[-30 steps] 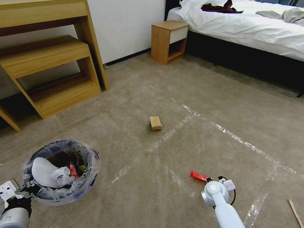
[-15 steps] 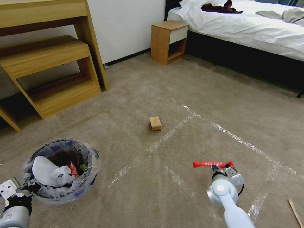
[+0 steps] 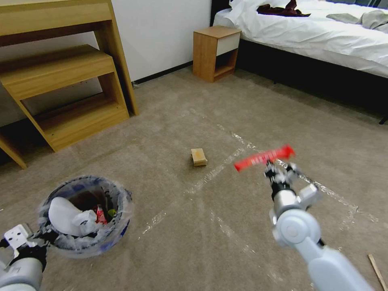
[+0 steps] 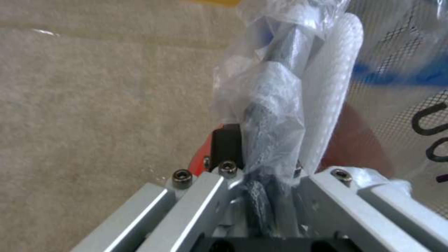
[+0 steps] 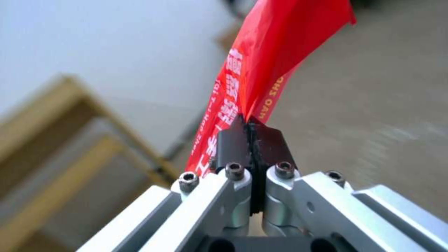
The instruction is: Pick up the trash bin and place the garbage on the floor into it.
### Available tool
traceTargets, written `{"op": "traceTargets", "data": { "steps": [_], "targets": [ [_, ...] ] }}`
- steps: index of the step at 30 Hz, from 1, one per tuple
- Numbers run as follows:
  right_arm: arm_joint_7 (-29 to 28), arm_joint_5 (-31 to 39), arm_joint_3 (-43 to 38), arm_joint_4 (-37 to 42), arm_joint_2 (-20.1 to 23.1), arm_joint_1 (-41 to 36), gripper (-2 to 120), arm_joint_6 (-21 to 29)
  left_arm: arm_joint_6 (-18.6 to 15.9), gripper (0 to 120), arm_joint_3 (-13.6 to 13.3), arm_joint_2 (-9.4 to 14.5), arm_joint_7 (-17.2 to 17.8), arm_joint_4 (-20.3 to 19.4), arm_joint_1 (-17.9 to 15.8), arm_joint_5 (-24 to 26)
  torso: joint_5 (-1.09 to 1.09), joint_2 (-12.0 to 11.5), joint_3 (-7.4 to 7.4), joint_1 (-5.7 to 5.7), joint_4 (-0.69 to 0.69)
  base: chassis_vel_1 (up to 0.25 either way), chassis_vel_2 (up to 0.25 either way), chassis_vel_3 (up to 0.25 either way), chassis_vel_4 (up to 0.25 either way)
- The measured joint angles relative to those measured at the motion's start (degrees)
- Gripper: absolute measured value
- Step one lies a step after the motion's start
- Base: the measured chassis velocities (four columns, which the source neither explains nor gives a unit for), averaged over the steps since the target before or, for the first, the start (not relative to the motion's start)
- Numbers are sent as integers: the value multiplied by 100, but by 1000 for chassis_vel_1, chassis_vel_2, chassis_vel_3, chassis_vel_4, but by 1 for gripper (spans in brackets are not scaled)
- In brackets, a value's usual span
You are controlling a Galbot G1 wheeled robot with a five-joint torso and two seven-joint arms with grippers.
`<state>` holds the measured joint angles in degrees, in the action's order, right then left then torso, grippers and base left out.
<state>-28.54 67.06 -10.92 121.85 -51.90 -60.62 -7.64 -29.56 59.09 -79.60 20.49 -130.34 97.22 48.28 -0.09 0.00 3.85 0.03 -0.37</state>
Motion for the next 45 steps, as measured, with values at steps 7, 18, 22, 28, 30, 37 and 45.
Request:
{"op": "traceTargets", "data": {
  "steps": [7, 18, 22, 28, 30, 37, 45],
  "targets": [
    [429, -25, 765, 335, 360, 807, 0, -256, -106, 0, -80, 112, 67, 40, -149, 163, 0, 0, 0, 0, 2, 0, 0, 0, 0],
    [1237, -288, 2558, 438, 523, 2351, 0, -650, -386, 0, -289, 432, 146, -19, -298, 550, 1, 0, 1, 0, 1, 0, 0, 0, 0],
    [1508, -298, 3366, 321, 484, 2990, 0, -791, -434, 0, -316, 591, 174, -3, -305, 639, 0, -1, 0, 0, 1, 0, 0, 0, 0],
    [1726, -342, 4038, 175, 442, 3559, 0, -835, -472, 0, -305, 686, 205, -7, -296, 761, 0, 0, 0, 0, 1, 0, 0, 0, 0],
    [1820, -461, 4437, 63, 417, 3945, 0, -845, -474, 0, -309, 699, 214, -6, -309, 772, 0, 0, 0, 0, 2, 0, 0, 0, 0],
    [1929, -801, 5278, -193, 238, 4630, 0, -840, -475, 0, -251, 656, 220, -30, -288, 775, 0, 0, 0, 0, 0, 0, 0, 0, 0],
    [1936, -944, 5949, -415, -77, 5099, 0, -805, -471, 0, -156, 552, 228, -119, -233, 779, 0, 0, 0, 0, 2, 0, 0, 0, 0]
  ]
}}
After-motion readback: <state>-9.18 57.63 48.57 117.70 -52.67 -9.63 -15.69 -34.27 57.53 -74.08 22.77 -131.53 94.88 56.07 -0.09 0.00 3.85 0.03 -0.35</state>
